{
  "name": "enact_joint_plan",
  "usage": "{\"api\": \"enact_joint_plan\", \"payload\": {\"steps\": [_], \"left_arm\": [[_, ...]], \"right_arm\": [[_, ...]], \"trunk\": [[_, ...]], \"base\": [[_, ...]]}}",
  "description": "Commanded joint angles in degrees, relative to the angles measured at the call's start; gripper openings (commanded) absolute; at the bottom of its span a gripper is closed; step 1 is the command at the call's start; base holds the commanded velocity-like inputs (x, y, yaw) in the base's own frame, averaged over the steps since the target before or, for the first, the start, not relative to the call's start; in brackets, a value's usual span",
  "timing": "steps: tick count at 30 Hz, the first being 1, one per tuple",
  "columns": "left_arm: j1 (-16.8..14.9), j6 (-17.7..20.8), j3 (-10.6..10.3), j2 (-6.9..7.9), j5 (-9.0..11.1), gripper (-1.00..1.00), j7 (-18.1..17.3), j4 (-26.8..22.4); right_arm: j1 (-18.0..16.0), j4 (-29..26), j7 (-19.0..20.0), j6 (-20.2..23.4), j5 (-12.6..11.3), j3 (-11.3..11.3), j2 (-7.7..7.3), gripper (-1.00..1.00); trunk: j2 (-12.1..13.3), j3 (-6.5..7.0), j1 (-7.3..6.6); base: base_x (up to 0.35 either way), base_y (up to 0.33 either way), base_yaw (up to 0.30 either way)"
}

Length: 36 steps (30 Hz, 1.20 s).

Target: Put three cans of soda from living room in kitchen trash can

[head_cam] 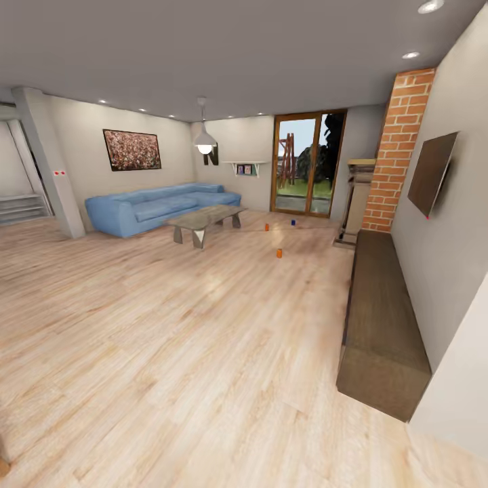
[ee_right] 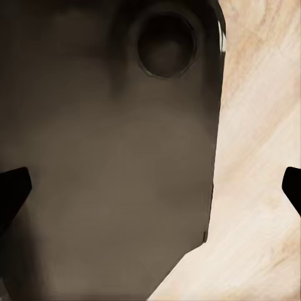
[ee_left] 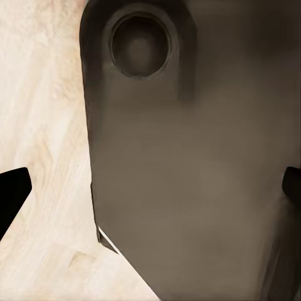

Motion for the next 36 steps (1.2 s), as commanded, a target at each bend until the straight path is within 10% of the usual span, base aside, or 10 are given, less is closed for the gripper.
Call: {"api": "enact_joint_plan", "payload": {"steps": [1,24,36], "left_arm": [[0.0,0.0,0.0,0.00,0.0,1.00,0.0,0.0],[0.2,0.0,0.1,-0.09,-0.2,1.00,-0.1,-0.3],[-0.6,-5.3,-0.1,-2.16,-0.3,1.00,-0.1,-2.9]], "right_arm": [[0.0,0.0,0.0,0.0,0.0,0.0,0.00,1.00],[-0.1,-0.1,0.4,-0.5,-0.3,-0.3,-0.69,1.00],[-0.1,-0.8,1.2,-3.1,-0.4,-2.7,2.50,1.00]], "trunk": [[0.0,0.00,0.00],[0.0,0.00,0.00],[0.0,0.00,0.00]], "base": [[0.000,0.000,0.000],[0.000,0.000,0.000],[0.000,0.000,0.000]]}}
